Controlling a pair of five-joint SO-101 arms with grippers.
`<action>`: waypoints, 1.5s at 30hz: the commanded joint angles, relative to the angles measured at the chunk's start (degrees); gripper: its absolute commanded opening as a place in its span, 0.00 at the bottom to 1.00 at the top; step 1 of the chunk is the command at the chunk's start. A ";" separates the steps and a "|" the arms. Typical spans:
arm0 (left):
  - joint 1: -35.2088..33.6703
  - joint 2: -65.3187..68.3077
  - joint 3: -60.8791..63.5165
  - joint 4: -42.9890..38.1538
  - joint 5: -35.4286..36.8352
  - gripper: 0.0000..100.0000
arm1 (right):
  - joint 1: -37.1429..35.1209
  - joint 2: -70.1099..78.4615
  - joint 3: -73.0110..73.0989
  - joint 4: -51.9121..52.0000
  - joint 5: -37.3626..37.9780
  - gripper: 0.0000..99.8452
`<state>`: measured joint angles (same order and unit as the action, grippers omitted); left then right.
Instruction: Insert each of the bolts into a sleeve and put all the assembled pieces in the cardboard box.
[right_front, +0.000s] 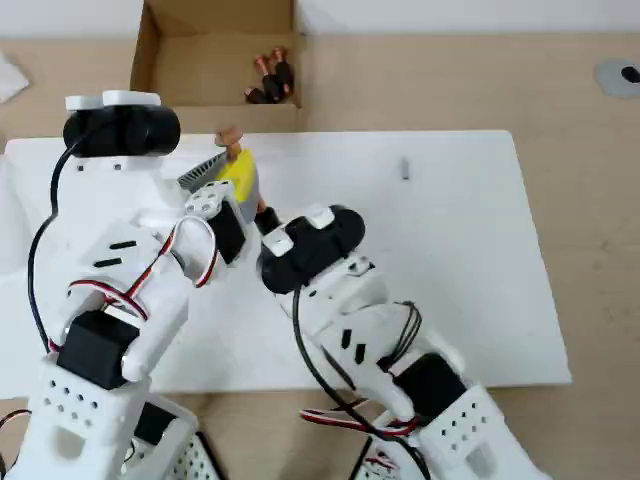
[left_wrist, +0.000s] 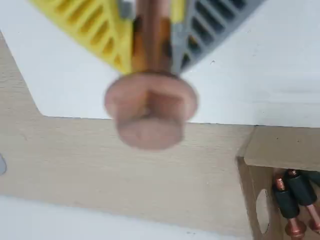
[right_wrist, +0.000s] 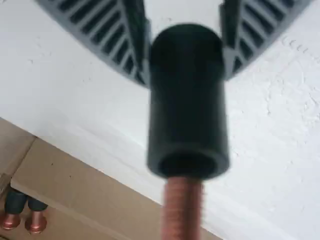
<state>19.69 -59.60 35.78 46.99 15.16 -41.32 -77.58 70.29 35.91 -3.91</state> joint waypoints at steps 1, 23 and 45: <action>0.62 -0.57 -0.44 -1.14 0.26 0.00 | 0.84 0.22 -4.18 -1.49 -0.53 0.01; 2.37 -0.57 -3.96 2.73 2.37 0.00 | 0.84 0.31 -4.00 -1.32 -0.44 0.01; 4.31 -0.57 -5.36 6.24 2.37 0.08 | 0.92 0.31 -2.59 -1.67 -0.44 0.01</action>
<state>22.77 -59.52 33.93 53.05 16.92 -41.05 -77.49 70.20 35.91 -4.00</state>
